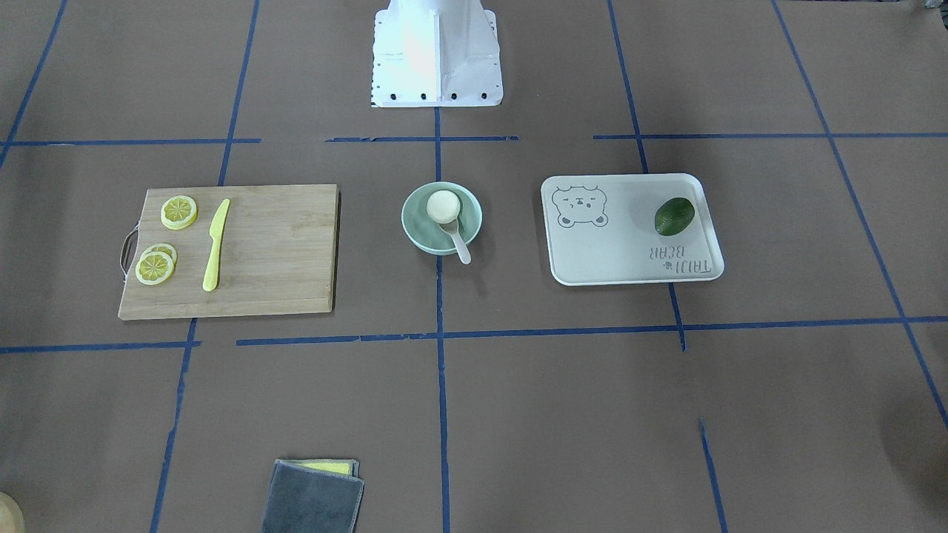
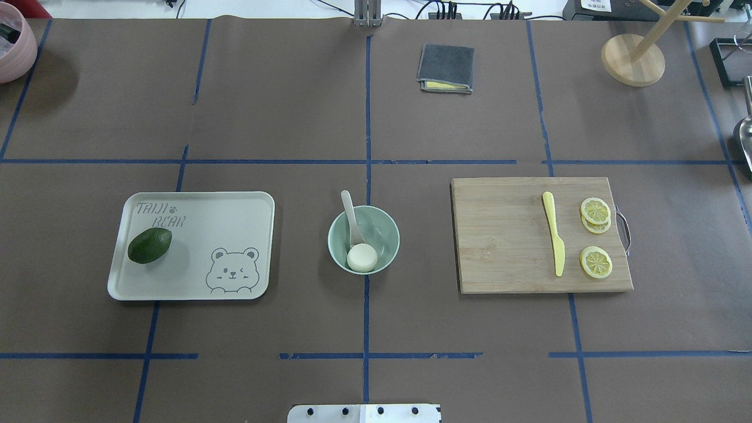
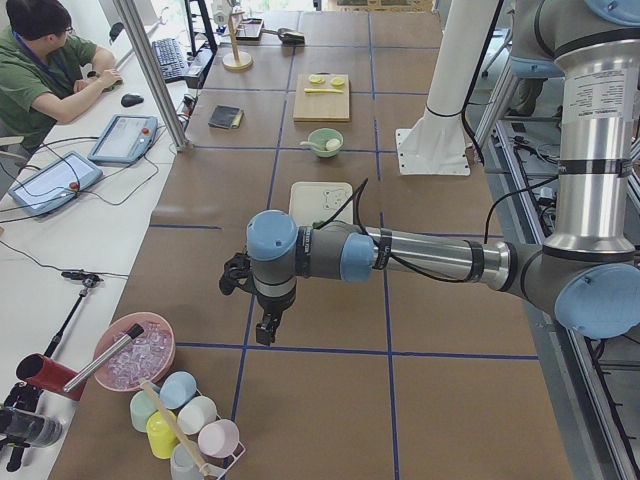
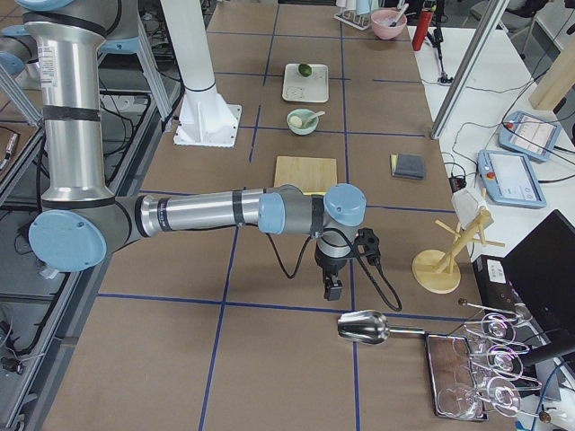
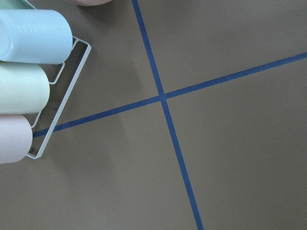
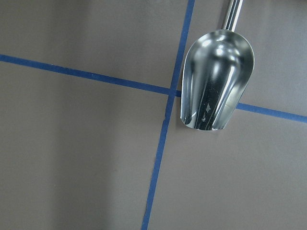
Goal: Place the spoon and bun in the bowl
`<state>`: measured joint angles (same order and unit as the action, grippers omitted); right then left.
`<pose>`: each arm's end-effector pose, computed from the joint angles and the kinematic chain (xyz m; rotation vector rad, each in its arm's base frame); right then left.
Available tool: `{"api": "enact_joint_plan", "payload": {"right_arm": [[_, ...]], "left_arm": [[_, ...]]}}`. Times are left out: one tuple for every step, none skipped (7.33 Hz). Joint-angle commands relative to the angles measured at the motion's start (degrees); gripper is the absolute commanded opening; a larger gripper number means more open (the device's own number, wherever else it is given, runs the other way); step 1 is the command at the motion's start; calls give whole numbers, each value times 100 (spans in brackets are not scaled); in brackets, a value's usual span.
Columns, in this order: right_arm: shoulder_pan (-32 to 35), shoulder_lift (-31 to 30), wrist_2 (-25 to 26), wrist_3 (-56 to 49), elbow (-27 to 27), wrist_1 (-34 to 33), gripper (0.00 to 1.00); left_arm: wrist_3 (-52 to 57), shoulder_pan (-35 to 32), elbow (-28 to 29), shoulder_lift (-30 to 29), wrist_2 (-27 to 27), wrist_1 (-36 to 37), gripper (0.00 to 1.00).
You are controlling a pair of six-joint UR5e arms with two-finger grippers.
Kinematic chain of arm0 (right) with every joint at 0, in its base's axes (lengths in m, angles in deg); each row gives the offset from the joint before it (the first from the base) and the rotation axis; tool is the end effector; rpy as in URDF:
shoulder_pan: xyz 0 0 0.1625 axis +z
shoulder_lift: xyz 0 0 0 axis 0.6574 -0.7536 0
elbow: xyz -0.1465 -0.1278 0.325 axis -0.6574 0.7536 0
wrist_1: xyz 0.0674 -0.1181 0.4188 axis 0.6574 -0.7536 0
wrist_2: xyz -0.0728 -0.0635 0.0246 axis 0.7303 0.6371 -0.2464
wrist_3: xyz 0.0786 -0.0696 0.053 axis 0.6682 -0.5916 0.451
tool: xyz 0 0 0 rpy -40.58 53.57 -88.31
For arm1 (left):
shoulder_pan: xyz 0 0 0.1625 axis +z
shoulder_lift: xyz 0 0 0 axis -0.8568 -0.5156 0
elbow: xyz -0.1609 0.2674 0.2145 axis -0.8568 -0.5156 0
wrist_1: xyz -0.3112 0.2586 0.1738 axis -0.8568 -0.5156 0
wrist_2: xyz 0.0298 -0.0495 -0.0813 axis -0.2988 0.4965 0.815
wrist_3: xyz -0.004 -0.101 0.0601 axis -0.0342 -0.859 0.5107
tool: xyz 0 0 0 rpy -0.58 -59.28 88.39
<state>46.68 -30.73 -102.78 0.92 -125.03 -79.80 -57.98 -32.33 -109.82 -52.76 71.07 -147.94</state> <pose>0.0369 -0.5185 0.5721 0.0440 -0.7068 -0.1840 -0.0646 -0.5041 0.5662 0.1829 0.7324 0.2413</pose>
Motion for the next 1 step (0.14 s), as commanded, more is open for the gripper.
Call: {"api": "enact_joint_plan", "payload": {"right_arm": [[-7,-6,0,0,0,0,100]], "left_arm": [[0,-3,-7,0,0,0,100]]}}
